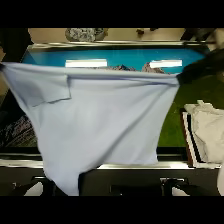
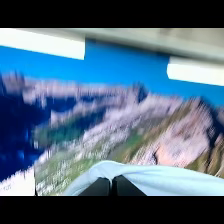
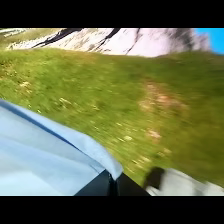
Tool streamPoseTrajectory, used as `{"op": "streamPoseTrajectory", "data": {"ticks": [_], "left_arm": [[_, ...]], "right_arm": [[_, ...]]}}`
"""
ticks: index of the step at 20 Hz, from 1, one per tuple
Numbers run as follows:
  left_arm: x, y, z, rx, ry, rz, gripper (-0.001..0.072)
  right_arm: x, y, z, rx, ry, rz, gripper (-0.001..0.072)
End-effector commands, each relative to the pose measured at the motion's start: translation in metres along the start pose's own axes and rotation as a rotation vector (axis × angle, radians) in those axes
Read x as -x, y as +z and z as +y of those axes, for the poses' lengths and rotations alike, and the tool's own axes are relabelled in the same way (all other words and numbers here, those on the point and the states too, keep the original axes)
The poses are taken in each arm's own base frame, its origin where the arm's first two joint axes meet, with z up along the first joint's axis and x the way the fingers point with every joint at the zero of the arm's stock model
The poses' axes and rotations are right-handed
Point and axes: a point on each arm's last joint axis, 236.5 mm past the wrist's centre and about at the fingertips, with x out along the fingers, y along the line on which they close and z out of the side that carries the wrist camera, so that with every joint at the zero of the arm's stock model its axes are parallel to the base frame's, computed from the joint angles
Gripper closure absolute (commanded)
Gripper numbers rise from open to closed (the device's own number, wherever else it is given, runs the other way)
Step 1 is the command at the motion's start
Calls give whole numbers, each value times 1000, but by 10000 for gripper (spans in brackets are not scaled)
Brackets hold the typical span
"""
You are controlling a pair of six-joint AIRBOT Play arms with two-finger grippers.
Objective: Fold the shirts.
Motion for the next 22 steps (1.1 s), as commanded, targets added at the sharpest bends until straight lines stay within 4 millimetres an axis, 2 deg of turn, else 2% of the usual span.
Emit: {"op": "streamPoseTrajectory", "data": {"ticks": [1,2,4,7,8,9,10,12,13,15,17,19,22], "left_arm": [[-128,-95,43,97,6,283,681],[-148,-112,46,125,-5,337,681],[-181,-139,45,199,-49,420,680],[-208,-161,31,301,-126,482,671],[-211,-162,26,329,-148,486,542],[-210,-160,25,344,-160,488,240],[-203,-158,28,339,-163,506,40],[-174,-162,49,313,-135,602,50],[-154,-173,64,306,-105,679,113],[-114,-207,91,347,-24,831,172],[-76,-251,89,381,-18,932,172],[-54,-309,91,415,39,948,172],[-34,-388,82,487,45,988,171]], "right_arm": [[-138,11,16,-148,127,48,668],[-161,14,23,-198,164,41,668],[-189,18,40,-271,238,36,668],[-215,22,57,-333,309,27,658],[-217,26,55,-336,303,12,534],[-212,26,51,-335,301,7,308],[-199,26,43,-286,297,-5,204],[-168,10,13,-226,271,7,200],[-154,-10,-5,-246,258,48,201],[-131,-66,-24,-311,303,196,212],[-119,-110,-22,-313,383,320,216],[-119,-140,-12,-279,428,414,213],[-130,-154,19,-258,500,474,213]]}}
